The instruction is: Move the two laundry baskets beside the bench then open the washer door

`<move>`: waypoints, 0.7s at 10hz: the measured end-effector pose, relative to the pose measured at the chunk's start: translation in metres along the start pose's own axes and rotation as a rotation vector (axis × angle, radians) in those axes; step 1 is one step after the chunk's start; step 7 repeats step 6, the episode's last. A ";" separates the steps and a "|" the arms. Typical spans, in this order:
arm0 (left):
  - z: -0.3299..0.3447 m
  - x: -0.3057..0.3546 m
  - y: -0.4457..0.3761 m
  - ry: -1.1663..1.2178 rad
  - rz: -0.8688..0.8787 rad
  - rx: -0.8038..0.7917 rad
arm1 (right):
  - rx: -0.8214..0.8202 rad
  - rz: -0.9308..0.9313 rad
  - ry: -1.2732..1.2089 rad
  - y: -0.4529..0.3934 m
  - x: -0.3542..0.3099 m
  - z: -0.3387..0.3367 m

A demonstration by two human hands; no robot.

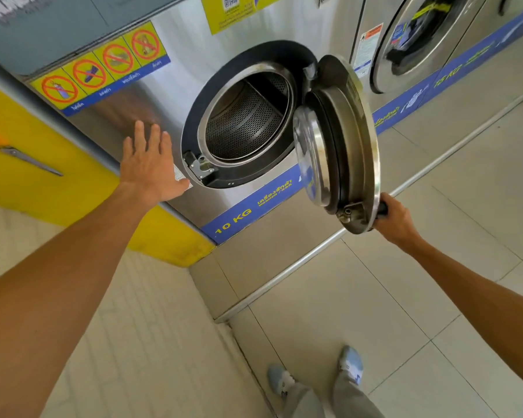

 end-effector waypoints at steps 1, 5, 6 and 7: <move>0.002 0.000 -0.002 0.034 -0.010 -0.009 | -0.011 0.004 0.007 -0.007 0.005 -0.010; -0.053 0.008 0.042 0.268 0.032 0.024 | -0.100 0.065 0.051 0.024 -0.041 -0.035; -0.081 0.000 0.064 0.423 -0.050 0.054 | -0.123 0.047 0.104 0.037 -0.082 -0.060; -0.081 0.000 0.064 0.423 -0.050 0.054 | -0.123 0.047 0.104 0.037 -0.082 -0.060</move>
Point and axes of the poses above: each hand's wrist, its own y-axis away from the middle knuckle, its own z-axis out of the palm, x = y × z, the point moved 4 cm from there along -y, towards the middle knuckle, and after that the axes turned 15 degrees about -y, right-handed, at the moved point
